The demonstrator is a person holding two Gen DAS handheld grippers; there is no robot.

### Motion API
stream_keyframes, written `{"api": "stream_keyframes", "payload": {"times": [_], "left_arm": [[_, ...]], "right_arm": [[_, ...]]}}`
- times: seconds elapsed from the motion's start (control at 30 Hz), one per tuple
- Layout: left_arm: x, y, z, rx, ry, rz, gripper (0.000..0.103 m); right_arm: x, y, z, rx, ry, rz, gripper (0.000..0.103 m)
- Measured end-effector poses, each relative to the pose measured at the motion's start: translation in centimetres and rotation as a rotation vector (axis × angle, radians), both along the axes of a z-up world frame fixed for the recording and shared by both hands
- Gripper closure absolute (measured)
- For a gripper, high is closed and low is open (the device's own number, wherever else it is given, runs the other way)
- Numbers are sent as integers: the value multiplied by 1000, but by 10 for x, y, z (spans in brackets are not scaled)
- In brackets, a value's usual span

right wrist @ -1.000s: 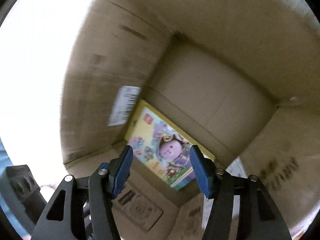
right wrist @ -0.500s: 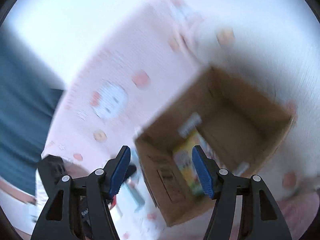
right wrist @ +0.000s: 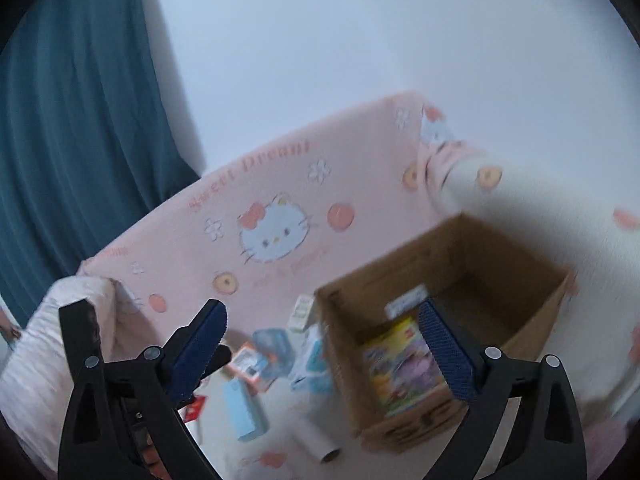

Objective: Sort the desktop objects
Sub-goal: 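Withdraw both grippers up out of the carton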

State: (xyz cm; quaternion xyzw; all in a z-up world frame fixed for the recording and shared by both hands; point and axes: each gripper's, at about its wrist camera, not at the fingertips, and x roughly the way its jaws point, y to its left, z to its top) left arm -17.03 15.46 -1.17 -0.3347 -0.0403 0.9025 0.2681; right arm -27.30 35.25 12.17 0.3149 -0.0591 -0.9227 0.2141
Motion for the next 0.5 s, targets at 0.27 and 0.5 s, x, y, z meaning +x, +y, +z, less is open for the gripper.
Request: {"api": "stream_keyframes", "payload": {"times": [0.27,0.5], "left_arm": [[18,-96,-11,-28,-80,125,39],[17,-152,-43,3,-216,216,37]], "right_arm": [[11,-17,-39,-24,-165,-34,7],[24,-48,-76,-2,-284,-25,7]]}}
